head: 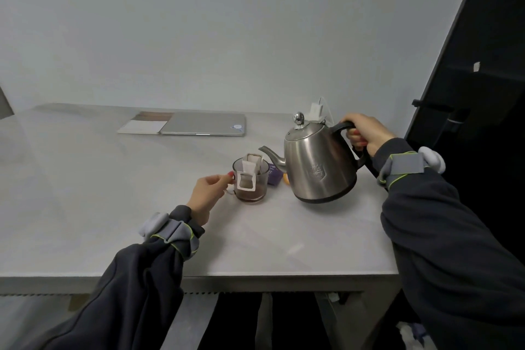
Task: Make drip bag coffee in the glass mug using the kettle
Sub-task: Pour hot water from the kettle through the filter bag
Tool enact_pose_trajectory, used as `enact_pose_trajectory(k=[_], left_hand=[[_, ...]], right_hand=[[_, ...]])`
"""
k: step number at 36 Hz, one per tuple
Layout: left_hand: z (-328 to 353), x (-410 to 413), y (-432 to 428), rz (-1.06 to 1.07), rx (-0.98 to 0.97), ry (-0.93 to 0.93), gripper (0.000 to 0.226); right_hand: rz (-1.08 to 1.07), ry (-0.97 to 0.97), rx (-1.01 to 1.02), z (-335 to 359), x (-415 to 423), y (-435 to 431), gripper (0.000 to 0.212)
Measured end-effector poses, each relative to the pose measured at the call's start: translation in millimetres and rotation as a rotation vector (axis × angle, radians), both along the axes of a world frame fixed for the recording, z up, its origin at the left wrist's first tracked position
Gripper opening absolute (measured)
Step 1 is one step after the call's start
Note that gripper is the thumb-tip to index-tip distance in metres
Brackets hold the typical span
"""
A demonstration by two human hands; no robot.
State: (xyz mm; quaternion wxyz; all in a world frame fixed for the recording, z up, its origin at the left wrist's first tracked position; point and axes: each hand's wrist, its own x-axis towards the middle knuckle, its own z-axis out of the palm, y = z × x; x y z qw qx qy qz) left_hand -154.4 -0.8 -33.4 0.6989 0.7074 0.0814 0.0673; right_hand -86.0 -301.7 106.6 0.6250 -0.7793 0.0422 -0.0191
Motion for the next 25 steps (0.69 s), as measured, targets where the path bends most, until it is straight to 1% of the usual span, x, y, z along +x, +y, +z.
enact_pose_trajectory(k=[5,10,25], left_hand=[[4.4,-4.1,-3.2,-0.019,-0.040,0.000,0.026],[5.2,-6.6,-4.7,-0.050,-0.104,-0.005,0.020],[5.3,-7.3,-5.2,-0.050,-0.077,0.004,0.023]], right_hand=[[-0.002,0.001,-0.019,1.8,-1.7,3.0,0.033],[-0.002,0.000,-0.045,1.8,-2.6,2.3,0.032],[-0.010,-0.003,-0.095,7.9,-3.1,4.8,0.028]])
